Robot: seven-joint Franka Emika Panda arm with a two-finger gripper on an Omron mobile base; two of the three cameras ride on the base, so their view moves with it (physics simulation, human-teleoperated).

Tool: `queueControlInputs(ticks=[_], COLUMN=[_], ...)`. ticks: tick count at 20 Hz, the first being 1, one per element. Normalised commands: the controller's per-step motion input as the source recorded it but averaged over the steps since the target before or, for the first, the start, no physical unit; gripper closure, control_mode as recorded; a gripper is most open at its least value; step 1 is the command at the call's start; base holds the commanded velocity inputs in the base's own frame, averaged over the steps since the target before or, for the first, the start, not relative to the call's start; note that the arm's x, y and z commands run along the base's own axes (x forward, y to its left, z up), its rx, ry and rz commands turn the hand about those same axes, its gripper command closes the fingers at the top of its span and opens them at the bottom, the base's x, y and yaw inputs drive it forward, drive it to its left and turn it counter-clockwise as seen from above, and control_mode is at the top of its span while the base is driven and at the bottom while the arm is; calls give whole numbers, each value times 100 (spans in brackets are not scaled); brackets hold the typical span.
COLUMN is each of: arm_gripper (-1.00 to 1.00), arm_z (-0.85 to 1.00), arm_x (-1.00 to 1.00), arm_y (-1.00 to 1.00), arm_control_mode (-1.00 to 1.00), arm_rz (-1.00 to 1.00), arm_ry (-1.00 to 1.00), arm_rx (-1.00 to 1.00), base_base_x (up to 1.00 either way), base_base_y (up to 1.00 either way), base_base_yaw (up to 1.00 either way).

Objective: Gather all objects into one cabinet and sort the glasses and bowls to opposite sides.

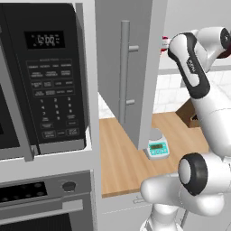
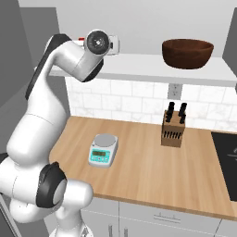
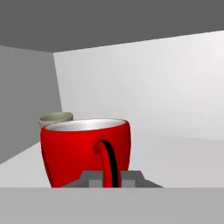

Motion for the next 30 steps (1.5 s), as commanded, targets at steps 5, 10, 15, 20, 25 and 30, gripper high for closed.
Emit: queueControlInputs(ticks=[5, 10, 15, 20, 25, 30], arm_gripper=[100, 100, 100, 100, 100, 100], arm_z=[-4, -36, -15, 0, 0, -4], arm_x=[-32, -67, -20, 0, 1, 0], arm_y=[6, 0, 1, 8, 9, 8], arm_control_mode=[-100, -100, -100, -100, -100, -100], arm_rz=[0, 5, 3, 0, 0, 0], arm_ry=[15, -9, -13, -2, 0, -8], arm_rx=[0, 1, 3, 1, 1, 1], base_base_x=[0, 0, 0, 0, 0, 0], base_base_y=[0, 0, 0, 0, 0, 0], base_base_yaw=[0, 0, 0, 0, 0, 0])
